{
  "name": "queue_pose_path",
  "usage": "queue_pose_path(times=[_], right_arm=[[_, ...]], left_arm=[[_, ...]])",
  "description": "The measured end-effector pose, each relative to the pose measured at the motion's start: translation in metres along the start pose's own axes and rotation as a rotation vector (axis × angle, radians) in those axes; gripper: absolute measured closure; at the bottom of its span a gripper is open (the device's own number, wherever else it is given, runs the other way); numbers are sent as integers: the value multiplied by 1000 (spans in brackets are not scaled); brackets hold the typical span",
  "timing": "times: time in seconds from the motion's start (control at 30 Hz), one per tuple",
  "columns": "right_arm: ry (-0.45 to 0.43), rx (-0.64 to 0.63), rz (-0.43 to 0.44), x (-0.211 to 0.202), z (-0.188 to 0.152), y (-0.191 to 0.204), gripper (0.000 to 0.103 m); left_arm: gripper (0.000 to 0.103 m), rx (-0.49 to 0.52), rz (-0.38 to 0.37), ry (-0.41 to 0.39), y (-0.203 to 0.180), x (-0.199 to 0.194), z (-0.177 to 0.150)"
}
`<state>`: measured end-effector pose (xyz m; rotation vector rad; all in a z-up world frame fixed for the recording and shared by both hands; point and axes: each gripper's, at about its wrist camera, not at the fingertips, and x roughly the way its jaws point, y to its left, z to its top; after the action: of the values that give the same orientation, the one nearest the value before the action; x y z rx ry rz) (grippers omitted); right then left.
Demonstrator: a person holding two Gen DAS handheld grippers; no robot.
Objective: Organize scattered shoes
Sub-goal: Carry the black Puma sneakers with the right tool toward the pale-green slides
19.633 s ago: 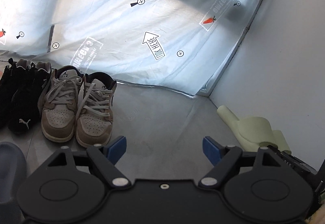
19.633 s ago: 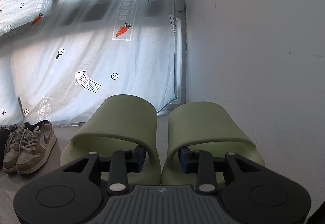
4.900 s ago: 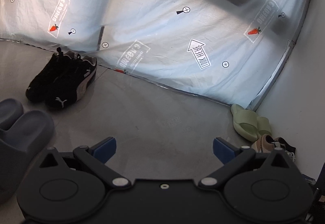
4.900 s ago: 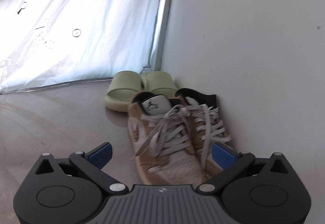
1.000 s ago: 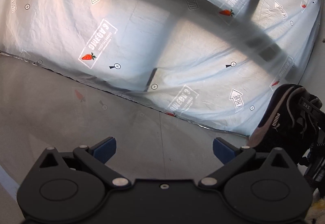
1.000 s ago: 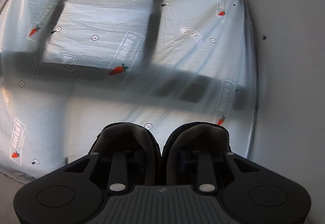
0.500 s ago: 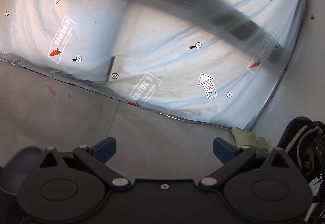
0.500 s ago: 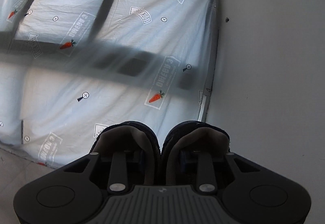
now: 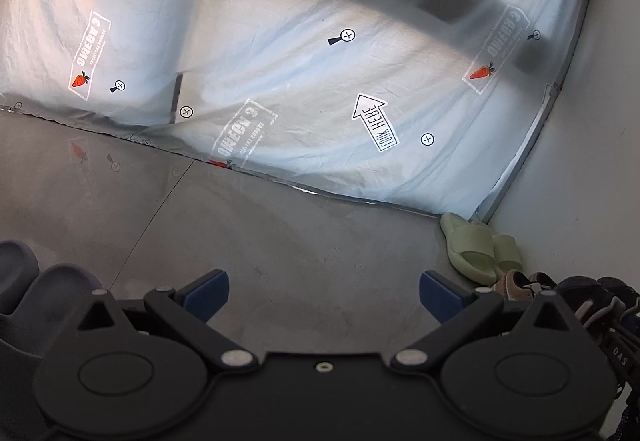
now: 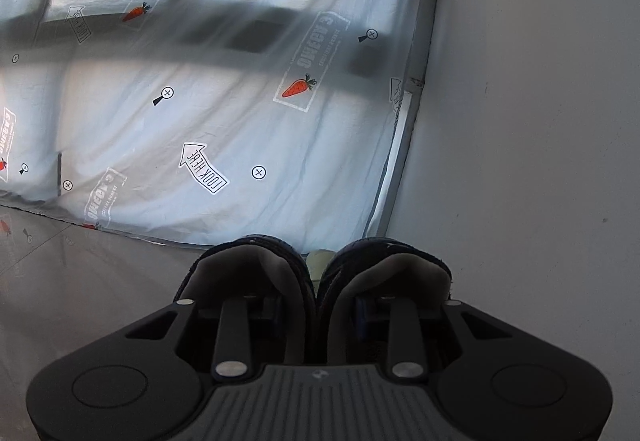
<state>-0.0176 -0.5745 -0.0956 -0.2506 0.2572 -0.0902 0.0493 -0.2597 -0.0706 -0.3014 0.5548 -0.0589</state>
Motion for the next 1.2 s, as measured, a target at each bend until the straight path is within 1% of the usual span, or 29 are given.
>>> queue_pose_path(times=[0.13,0.3,0.47,0.5,0.57,0.63,0.73,0.8,0.87,0.97,1.2], right_arm=[[15,13,41,20,4,1,67],[65,-2,148,66,7,10,64],[220,-6,231,135,5,22,64],[262,-6,246,150,4,25,64],[377,0,274,185,0,32,64],[459,26,278,211,-6,37,64],[520,12,286,246,-13,44,65],[527,3,307,262,-13,48,64],[508,-16,336,280,-9,53,64],[502,1,341,312,0,57,64],[469,-2,373,386,14,57,64]], left_arm=[[0,12,10,19,-5,21,7],[0,27,23,44,-11,47,16],[0,43,31,72,-17,72,23],[0,46,28,81,-18,77,24],[0,44,26,92,-18,86,22],[0,39,31,103,-17,94,20],[0,38,60,122,-17,105,16],[0,39,85,140,-16,118,14],[0,24,98,152,-15,135,14],[0,1,117,170,-12,159,15],[0,18,100,172,-22,209,25]])
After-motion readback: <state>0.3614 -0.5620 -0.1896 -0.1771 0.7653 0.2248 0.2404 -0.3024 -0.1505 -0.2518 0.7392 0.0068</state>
